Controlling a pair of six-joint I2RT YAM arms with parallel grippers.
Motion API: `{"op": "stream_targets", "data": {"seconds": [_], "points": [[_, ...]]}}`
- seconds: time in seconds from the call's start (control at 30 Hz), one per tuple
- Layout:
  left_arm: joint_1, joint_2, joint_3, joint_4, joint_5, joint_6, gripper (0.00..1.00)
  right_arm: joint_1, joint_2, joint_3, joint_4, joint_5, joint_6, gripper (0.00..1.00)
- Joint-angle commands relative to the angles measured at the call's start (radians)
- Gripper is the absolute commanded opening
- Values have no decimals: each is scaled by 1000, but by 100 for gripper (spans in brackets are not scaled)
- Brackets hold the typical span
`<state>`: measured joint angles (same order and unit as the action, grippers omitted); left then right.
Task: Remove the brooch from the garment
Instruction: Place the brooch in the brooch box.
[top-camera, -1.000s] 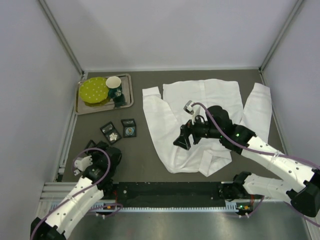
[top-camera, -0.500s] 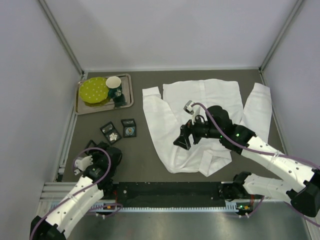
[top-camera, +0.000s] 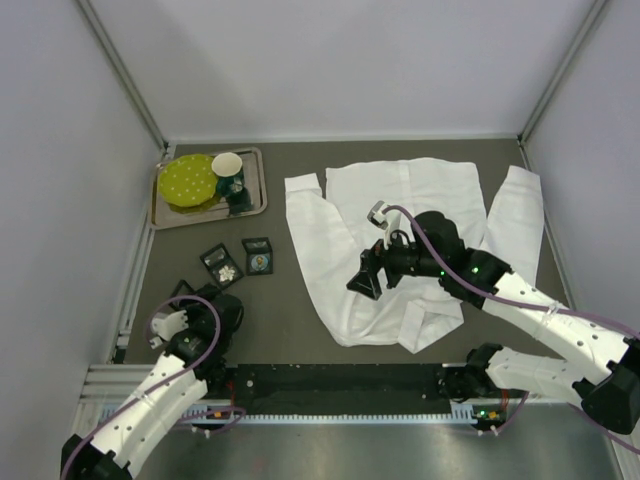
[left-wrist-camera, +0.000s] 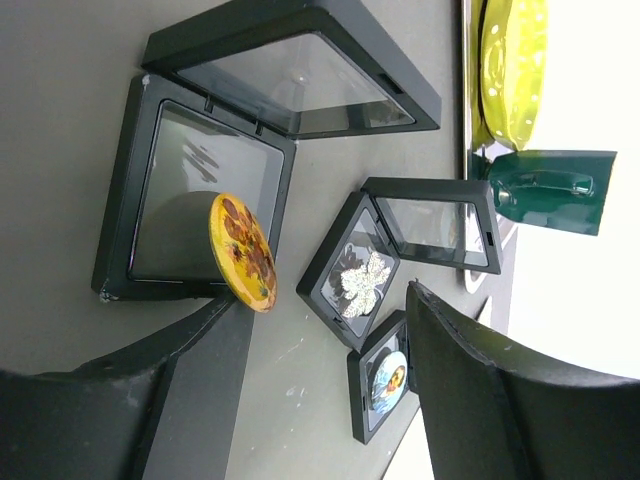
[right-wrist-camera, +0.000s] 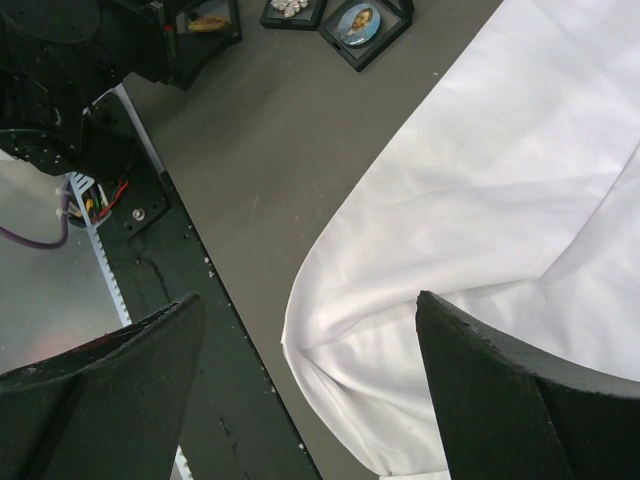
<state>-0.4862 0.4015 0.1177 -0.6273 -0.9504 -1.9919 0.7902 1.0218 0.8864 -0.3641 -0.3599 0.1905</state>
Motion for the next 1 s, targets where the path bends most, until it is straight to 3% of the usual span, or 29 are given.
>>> {"op": "stream_targets", "data": {"seconds": [0.0, 0.7, 0.97], "points": [[5, 13, -53, -130, 25, -476, 67, 12, -14, 39, 19, 12, -6, 85], [5, -66, -58, -127, 91, -455, 73, 12, -22, 40, 17, 12, -5, 85], [5, -65, 88, -362, 7, -458, 81, 21, -31, 40, 19, 15, -8, 85]]}}
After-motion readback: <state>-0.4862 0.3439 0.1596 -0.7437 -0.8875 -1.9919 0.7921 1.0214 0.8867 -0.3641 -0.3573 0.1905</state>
